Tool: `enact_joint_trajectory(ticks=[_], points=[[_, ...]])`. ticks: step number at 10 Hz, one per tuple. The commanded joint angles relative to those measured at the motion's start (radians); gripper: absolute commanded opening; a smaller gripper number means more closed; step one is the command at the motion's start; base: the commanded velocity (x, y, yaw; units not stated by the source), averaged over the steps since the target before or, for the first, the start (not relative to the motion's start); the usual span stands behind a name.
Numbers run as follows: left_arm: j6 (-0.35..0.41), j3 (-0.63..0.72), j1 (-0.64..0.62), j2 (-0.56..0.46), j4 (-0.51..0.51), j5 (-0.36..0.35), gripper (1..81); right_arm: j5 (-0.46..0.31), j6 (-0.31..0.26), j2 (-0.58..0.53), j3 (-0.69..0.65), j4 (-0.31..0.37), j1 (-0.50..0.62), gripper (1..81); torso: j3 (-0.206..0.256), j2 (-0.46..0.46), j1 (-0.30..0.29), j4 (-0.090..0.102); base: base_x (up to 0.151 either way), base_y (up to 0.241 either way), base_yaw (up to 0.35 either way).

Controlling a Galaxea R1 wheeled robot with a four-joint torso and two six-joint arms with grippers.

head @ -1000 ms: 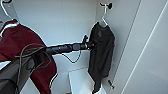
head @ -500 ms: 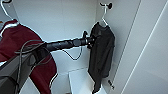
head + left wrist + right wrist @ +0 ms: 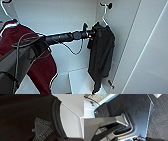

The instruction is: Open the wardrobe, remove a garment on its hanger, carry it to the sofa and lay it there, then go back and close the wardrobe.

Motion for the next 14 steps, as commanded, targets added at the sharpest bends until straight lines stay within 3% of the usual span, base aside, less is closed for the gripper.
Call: enact_joint_trajectory(ticks=[1,11,14], points=[[-0.021,-0.039,-0.211,0.010,-0.009,0.004,81.1,-0.057,0.002,0.004,0.007,0.005,0.024,81.1,0.000,0.000,0.000,0.000,0.000,0.000,0.000],[-0.048,-0.162,-0.308,0.121,0.002,0.011,81.1,-0.055,0.002,0.006,0.006,0.003,0.011,81.1,0.000,0.000,0.000,0.000,0.000,0.000,0.000],[-0.048,-0.123,-0.328,0.092,0.002,0.009,81.1,-0.055,0.002,0.007,0.004,0.003,0.010,81.1,0.000,0.000,0.000,0.000,0.000,0.000,0.000]])
